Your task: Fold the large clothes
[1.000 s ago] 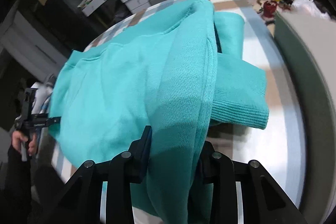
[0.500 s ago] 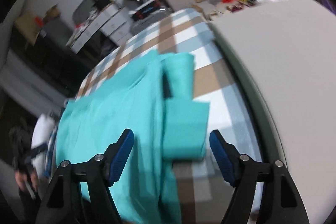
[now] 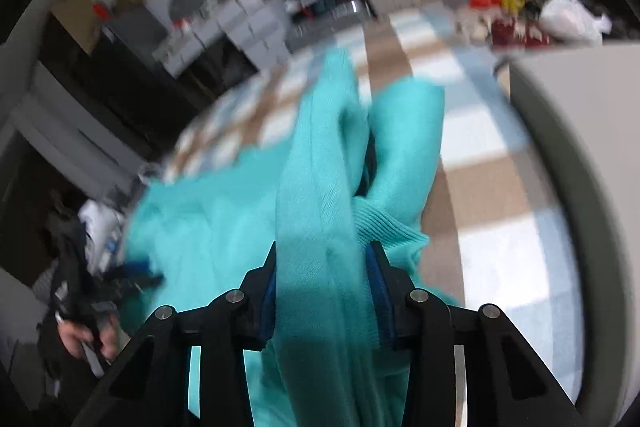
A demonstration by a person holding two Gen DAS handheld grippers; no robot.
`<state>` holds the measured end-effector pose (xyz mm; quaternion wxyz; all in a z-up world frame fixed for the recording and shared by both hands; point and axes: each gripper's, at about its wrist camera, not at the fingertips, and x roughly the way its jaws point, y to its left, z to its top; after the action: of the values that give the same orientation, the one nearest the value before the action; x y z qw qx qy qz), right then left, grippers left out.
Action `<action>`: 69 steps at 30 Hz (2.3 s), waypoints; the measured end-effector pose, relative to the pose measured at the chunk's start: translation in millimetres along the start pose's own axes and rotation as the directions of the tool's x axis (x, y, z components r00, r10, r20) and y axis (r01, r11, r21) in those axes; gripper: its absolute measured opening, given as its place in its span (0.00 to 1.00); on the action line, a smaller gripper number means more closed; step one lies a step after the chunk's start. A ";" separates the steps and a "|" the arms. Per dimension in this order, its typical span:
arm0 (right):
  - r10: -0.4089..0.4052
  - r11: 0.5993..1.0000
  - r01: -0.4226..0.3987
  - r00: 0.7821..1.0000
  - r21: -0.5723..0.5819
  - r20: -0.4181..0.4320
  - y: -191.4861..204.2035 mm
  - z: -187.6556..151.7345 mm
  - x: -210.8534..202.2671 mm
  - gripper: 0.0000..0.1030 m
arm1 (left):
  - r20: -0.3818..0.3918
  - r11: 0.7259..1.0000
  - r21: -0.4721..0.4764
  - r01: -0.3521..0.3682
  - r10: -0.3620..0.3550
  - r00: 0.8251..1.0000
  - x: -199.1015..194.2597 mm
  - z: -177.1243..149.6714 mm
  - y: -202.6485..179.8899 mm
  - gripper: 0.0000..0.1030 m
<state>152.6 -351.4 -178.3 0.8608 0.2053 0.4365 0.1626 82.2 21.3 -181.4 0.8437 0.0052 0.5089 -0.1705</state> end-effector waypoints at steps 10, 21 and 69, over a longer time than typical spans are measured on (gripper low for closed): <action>-0.164 0.983 0.160 0.986 -0.086 -0.041 0.2 52.3 -40.2 0.66 | 0.063 0.997 0.053 -0.061 0.058 0.996 -19.2 -5.3 2.6 0.80; -0.249 0.950 0.232 0.967 -0.209 -0.060 25.3 78.2 25.8 0.32 | 0.001 0.986 -0.078 -0.149 0.150 0.989 -20.8 61.8 90.8 0.80; -0.404 0.831 0.436 0.900 -0.344 0.164 38.5 -21.2 20.4 0.66 | 0.052 0.994 -0.035 -0.103 0.105 0.993 -14.5 -3.0 68.6 0.38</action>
<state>142.9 -304.3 -184.5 0.9159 -0.0561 0.3954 0.0405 93.6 90.6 -181.6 0.8649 0.0137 0.4876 -0.1182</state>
